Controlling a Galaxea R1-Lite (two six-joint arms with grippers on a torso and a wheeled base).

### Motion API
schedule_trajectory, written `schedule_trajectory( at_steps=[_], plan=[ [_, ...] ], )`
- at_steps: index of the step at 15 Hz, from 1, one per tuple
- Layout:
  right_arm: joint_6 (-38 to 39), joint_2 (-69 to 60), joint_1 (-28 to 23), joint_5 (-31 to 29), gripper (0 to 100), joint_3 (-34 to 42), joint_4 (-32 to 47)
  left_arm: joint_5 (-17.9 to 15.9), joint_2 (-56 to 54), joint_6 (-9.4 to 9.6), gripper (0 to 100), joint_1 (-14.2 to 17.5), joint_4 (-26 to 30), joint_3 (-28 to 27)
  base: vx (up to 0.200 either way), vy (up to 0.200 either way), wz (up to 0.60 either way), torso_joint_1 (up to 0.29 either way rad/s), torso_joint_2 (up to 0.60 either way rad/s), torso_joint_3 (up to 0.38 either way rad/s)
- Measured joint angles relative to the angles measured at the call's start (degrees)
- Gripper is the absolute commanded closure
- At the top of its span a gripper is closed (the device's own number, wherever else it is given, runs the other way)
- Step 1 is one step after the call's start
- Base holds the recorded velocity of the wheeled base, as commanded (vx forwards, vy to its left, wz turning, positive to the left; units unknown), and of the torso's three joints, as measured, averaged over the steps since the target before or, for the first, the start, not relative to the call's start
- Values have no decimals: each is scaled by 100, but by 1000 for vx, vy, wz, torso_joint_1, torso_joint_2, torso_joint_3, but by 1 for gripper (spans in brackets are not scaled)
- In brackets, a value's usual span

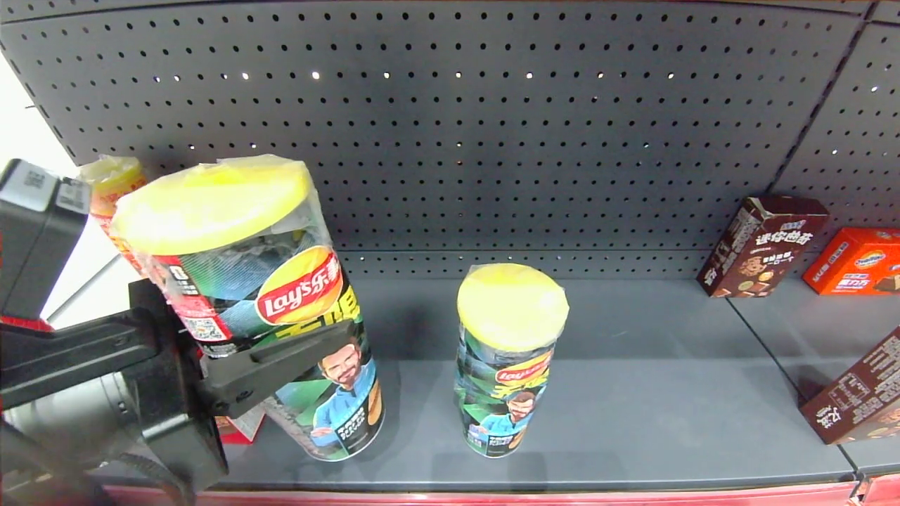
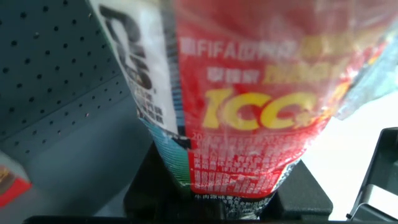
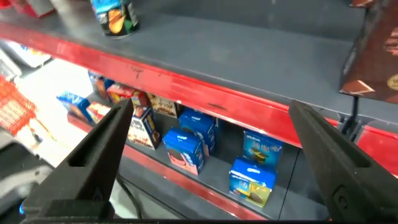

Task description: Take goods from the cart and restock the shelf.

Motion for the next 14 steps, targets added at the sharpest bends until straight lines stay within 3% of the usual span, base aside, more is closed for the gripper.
schedule_trajectory(
  at_steps=[3, 14],
  plan=[
    [-45, 0, 108, 9, 0, 17, 1, -451, 411, 20, 100, 254, -12, -438, 0, 0, 0, 0, 0, 0],
    [-45, 2, 135, 9, 0, 27, 4, -580, 1215, 61, 100, 488, -69, -736, 0, 0, 0, 0, 0, 0]
  ],
)
